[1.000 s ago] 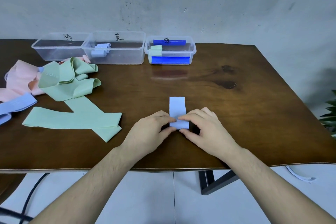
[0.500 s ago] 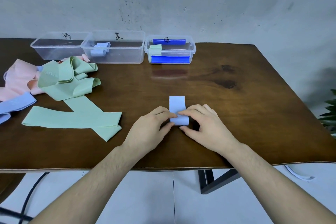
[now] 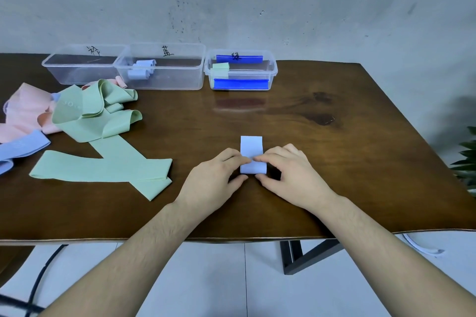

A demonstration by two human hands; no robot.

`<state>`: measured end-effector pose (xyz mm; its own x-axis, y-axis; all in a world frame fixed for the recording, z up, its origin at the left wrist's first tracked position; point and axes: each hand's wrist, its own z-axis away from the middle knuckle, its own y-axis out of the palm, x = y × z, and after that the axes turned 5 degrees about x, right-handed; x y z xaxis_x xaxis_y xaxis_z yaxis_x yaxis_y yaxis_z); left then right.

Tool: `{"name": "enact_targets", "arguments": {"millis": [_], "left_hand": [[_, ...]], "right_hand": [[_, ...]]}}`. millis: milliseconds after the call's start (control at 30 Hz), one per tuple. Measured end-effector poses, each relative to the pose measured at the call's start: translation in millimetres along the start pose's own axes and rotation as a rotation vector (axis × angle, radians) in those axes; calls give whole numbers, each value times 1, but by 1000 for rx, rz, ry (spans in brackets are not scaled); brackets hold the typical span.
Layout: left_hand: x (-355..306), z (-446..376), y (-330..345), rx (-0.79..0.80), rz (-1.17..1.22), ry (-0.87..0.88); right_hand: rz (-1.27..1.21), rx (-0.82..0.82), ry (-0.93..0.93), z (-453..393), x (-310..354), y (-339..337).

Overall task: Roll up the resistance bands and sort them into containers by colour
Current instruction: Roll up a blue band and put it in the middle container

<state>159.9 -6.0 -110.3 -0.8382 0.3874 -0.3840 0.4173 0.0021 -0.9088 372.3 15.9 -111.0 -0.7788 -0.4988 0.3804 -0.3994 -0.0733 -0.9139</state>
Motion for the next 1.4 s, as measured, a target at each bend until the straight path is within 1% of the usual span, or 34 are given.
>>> {"name": "enact_targets", "arguments": {"millis": [133,400,533,767,967,1067,1233,1333,1400], "left_hand": [[1,-4,-2,6,-21,1],[4,-11,0,29,56,-33],[3,-3,-1,34,48,-10],[-5,24,-1,-22,84,36],[-9,38,0,-18,92,59],[-8,36,2,-30,91,52],[-8,31,2,11,57,16],[-7,27,2,33,92,-2],[-8,27,1,19,128,-6]], "right_hand": [[3,-22,-7,0,-2,-1],[-40,-12,1,-5,-1,-6],[-51,0,-23,0,1,-4],[-64,-15,-69,24,9,-2],[-69,-17,-79,39,14,-1],[-59,-26,-64,37,14,0],[-66,-31,-57,37,16,-1],[-55,-32,-71,37,16,-1],[-61,-14,-66,35,16,0]]}}
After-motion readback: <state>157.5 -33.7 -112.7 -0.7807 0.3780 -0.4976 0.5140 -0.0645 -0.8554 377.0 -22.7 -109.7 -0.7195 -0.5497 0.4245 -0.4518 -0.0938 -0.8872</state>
